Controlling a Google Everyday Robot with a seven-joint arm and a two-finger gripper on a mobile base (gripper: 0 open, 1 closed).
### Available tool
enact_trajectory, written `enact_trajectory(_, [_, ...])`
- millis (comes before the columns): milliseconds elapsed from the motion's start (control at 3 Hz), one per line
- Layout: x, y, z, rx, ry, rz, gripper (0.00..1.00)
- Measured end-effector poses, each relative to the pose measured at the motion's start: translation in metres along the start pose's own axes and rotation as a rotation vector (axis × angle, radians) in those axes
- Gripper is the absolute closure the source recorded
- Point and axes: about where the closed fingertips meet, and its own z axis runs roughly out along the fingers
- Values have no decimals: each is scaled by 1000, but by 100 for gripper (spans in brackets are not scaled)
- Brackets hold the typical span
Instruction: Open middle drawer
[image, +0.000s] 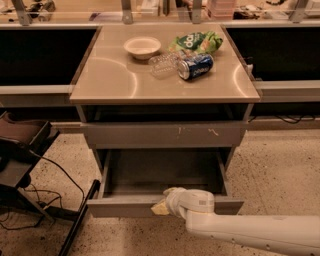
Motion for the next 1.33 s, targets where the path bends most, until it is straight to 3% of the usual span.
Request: enact_trajectory(1333, [11,13,-14,-6,-13,6,100])
